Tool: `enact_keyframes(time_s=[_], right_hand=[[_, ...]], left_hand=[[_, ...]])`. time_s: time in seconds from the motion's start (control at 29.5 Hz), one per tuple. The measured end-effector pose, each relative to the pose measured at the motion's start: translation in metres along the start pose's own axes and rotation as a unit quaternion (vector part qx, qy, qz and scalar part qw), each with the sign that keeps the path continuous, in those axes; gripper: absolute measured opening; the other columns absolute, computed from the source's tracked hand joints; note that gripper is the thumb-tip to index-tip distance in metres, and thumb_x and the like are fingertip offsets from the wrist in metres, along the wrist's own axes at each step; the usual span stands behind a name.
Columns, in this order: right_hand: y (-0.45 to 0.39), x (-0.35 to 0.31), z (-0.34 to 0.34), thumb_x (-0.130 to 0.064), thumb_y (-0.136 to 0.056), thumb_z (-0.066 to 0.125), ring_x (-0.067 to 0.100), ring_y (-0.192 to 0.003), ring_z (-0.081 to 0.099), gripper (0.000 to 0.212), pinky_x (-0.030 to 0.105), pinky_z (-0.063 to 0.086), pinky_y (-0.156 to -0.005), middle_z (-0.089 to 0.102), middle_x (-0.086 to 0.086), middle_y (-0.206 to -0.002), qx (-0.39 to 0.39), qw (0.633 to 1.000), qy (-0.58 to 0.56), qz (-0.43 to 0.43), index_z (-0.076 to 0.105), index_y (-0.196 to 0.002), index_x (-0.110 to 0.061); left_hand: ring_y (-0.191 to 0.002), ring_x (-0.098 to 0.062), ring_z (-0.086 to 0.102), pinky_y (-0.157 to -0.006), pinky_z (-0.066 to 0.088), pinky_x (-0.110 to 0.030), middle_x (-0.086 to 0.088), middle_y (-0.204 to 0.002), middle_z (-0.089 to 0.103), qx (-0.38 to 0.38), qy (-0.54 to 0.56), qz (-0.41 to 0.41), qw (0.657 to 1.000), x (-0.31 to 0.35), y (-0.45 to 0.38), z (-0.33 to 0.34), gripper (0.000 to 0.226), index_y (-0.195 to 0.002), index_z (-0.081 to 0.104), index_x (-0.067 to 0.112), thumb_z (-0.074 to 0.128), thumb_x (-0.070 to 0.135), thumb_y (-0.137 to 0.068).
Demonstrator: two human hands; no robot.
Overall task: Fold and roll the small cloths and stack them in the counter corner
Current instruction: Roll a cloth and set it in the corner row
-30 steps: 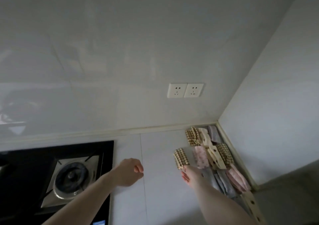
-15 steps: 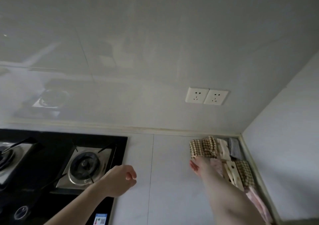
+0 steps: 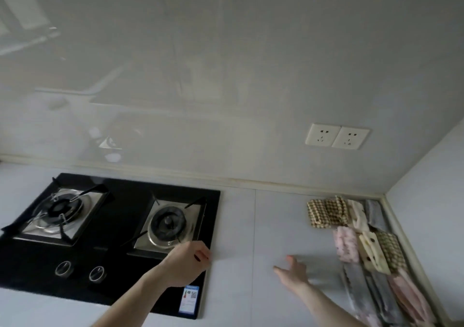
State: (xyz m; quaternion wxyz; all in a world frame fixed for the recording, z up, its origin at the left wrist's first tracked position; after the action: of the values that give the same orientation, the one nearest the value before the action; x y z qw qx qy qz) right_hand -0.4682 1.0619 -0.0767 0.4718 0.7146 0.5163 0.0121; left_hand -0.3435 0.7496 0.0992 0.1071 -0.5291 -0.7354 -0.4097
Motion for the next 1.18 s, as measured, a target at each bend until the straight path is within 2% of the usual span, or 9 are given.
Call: enact_keyframes(time_s=[0.07, 0.14, 0.24, 0.41, 0.54, 0.68, 0.85, 1.02, 1.18], right_hand=[[0.01, -0.022, 0.027, -0.048, -0.087, 0.072, 0.033, -0.136, 0.049, 0.08, 0.035, 0.046, -0.1, 0.045, 0.018, -0.15, -0.035, 0.999, -0.028, -0.021, 0.045, -0.151, -0.01], [0.044, -0.06, 0.06, -0.038, -0.095, 0.069, 0.026, -0.126, 0.055, 0.067, 0.033, 0.052, -0.089, 0.048, 0.013, -0.148, -0.083, 0.993, -0.05, -0.072, 0.044, -0.151, -0.01], [0.111, -0.121, 0.118, -0.027, -0.101, 0.062, 0.014, -0.108, 0.056, 0.05, 0.023, 0.049, -0.068, 0.05, 0.006, -0.145, -0.15, 0.976, -0.06, -0.147, 0.046, -0.147, -0.015], [0.218, -0.203, 0.219, -0.038, -0.096, 0.067, 0.015, -0.12, 0.06, 0.041, 0.031, 0.058, -0.091, 0.047, -0.008, -0.143, -0.219, 0.941, -0.052, -0.253, 0.054, -0.135, -0.036], [0.3, -0.257, 0.292, -0.042, -0.096, 0.064, 0.009, -0.113, 0.064, 0.043, 0.028, 0.057, -0.09, 0.049, -0.014, -0.142, -0.257, 0.914, -0.03, -0.314, 0.054, -0.137, -0.036], [0.363, -0.291, 0.351, -0.044, -0.096, 0.063, 0.009, -0.114, 0.063, 0.042, 0.034, 0.055, -0.099, 0.047, -0.018, -0.142, -0.282, 0.896, 0.002, -0.344, 0.053, -0.137, -0.041], [0.412, -0.327, 0.412, -0.045, -0.098, 0.061, 0.01, -0.118, 0.059, 0.044, 0.04, 0.047, -0.109, 0.043, -0.022, -0.143, -0.314, 0.871, 0.071, -0.371, 0.047, -0.139, -0.047], [0.431, -0.38, 0.483, -0.044, -0.097, 0.063, 0.01, -0.118, 0.059, 0.042, 0.036, 0.047, -0.107, 0.047, -0.021, -0.14, -0.336, 0.855, 0.095, -0.383, 0.049, -0.136, -0.05], [0.444, -0.443, 0.57, -0.042, -0.096, 0.065, 0.007, -0.111, 0.063, 0.039, 0.029, 0.05, -0.1, 0.051, -0.022, -0.131, -0.368, 0.835, 0.103, -0.397, 0.052, -0.132, -0.048]], left_hand=[[-0.091, 0.001, 0.068, -0.089, 0.056, -0.024, 0.012, -0.097, 0.073, 0.029, 0.019, -0.028, 0.999, -0.034, 0.023, -0.011, 0.017, -0.107, 0.071, 0.03, 0.068, 0.032, -0.09], [-0.093, 0.0, 0.066, -0.089, 0.056, -0.024, 0.015, -0.099, 0.071, 0.059, 0.028, -0.064, 0.996, -0.075, 0.052, -0.021, 0.019, -0.108, 0.07, 0.033, 0.069, 0.035, -0.09], [-0.095, 0.0, 0.065, -0.087, 0.055, -0.022, 0.019, -0.102, 0.068, 0.106, 0.043, -0.111, 0.987, -0.138, 0.102, -0.038, 0.021, -0.11, 0.069, 0.036, 0.069, 0.034, -0.089], [-0.097, 0.002, 0.061, -0.077, 0.046, -0.013, 0.021, -0.112, 0.063, 0.186, 0.06, -0.129, 0.972, -0.225, 0.198, -0.072, 0.02, -0.111, 0.061, 0.043, 0.067, 0.034, -0.094], [-0.1, 0.003, 0.061, -0.079, 0.045, -0.014, 0.022, -0.117, 0.06, 0.244, 0.079, -0.145, 0.956, -0.287, 0.272, -0.103, 0.022, -0.116, 0.062, 0.041, 0.066, 0.035, -0.095], [-0.098, 0.002, 0.062, -0.081, 0.049, -0.017, 0.021, -0.106, 0.062, 0.292, 0.108, -0.152, 0.938, -0.335, 0.33, -0.13, 0.019, -0.11, 0.063, 0.045, 0.067, 0.035, -0.094], [-0.096, 0.002, 0.066, -0.088, 0.055, -0.027, 0.017, -0.107, 0.064, 0.332, 0.152, -0.162, 0.917, -0.398, 0.375, -0.156, 0.017, -0.102, 0.064, 0.048, 0.069, 0.037, -0.091], [-0.096, 0.01, 0.063, -0.077, 0.047, -0.008, 0.02, -0.111, 0.06, 0.371, 0.177, -0.174, 0.895, -0.455, 0.401, -0.188, 0.017, -0.104, 0.069, 0.041, 0.069, 0.03, -0.091], [-0.095, 0.001, 0.067, -0.078, 0.048, -0.011, 0.022, -0.114, 0.059, 0.395, 0.197, -0.214, 0.871, -0.532, 0.423, -0.231, 0.019, -0.105, 0.067, 0.041, 0.07, 0.03, -0.09]])
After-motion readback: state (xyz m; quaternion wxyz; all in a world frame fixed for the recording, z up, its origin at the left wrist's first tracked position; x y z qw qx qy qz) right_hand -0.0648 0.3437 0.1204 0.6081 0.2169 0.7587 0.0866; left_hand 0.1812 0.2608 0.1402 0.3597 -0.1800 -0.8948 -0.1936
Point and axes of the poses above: each hand's wrist, its own y-axis away from the middle knuckle, its own z-axis out of the palm, x = y × z, the point moved 6 cm from there along -y, towards the middle knuckle
